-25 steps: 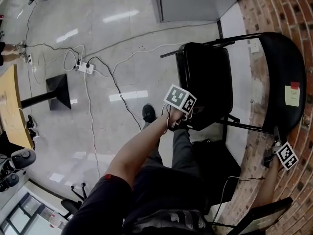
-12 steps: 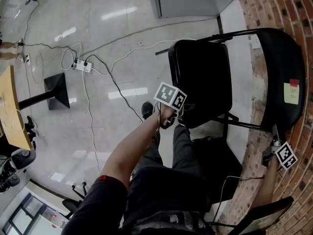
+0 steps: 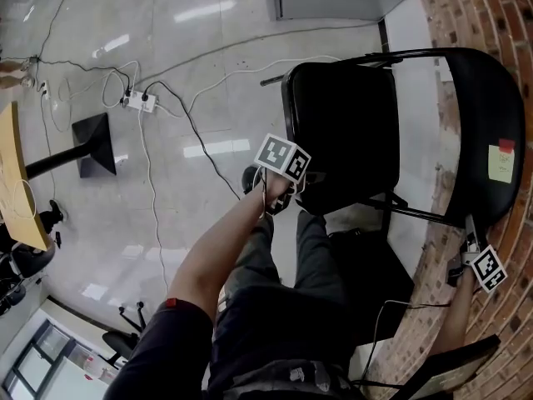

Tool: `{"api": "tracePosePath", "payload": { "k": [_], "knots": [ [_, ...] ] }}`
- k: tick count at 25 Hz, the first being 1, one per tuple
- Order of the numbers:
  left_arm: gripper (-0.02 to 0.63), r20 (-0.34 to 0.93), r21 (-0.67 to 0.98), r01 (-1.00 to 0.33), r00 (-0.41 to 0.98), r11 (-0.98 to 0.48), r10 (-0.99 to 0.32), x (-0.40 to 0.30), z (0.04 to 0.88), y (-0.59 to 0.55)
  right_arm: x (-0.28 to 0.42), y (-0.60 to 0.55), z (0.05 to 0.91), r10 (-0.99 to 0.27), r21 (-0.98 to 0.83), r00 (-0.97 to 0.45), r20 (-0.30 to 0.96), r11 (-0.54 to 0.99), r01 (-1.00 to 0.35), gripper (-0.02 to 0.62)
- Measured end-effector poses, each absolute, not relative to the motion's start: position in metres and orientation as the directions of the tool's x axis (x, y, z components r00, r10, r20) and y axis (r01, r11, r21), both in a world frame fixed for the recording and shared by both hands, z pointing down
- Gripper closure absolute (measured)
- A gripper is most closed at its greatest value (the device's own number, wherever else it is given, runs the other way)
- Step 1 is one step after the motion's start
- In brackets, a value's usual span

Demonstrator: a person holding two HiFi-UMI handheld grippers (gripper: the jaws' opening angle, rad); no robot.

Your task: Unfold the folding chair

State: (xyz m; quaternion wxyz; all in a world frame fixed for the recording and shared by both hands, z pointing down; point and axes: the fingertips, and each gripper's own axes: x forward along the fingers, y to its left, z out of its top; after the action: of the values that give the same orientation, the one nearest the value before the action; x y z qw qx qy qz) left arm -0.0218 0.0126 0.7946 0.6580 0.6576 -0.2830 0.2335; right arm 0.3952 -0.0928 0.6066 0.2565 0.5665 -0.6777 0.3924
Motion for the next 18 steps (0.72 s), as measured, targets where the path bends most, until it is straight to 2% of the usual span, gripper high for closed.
{"api": "tracePosePath", "payload": {
  "k": [5,10,18],
  "knots": [
    [0.242,0.694,0.72,-0.691,0.717,0.06,-0.066,-0.032,0.807,0.019,0.39,-0.087,0.613,-0.546,-0.249,-0.23,0.805,0.041,-0.968,0.377],
    [0.241,0.692,0.722,-0.667,0.706,0.183,-0.154,-0.047,0.821,0.013,0.383,-0.085,0.62,-0.53,-0.263,-0.244,0.812,0.041,-0.964,0.377],
    [0.233,0.689,0.724,-0.663,0.708,0.191,-0.157,-0.059,0.836,0.016,0.378,-0.085,0.634,-0.51,-0.282,-0.261,0.819,0.037,-0.959,0.376]
  ]
}}
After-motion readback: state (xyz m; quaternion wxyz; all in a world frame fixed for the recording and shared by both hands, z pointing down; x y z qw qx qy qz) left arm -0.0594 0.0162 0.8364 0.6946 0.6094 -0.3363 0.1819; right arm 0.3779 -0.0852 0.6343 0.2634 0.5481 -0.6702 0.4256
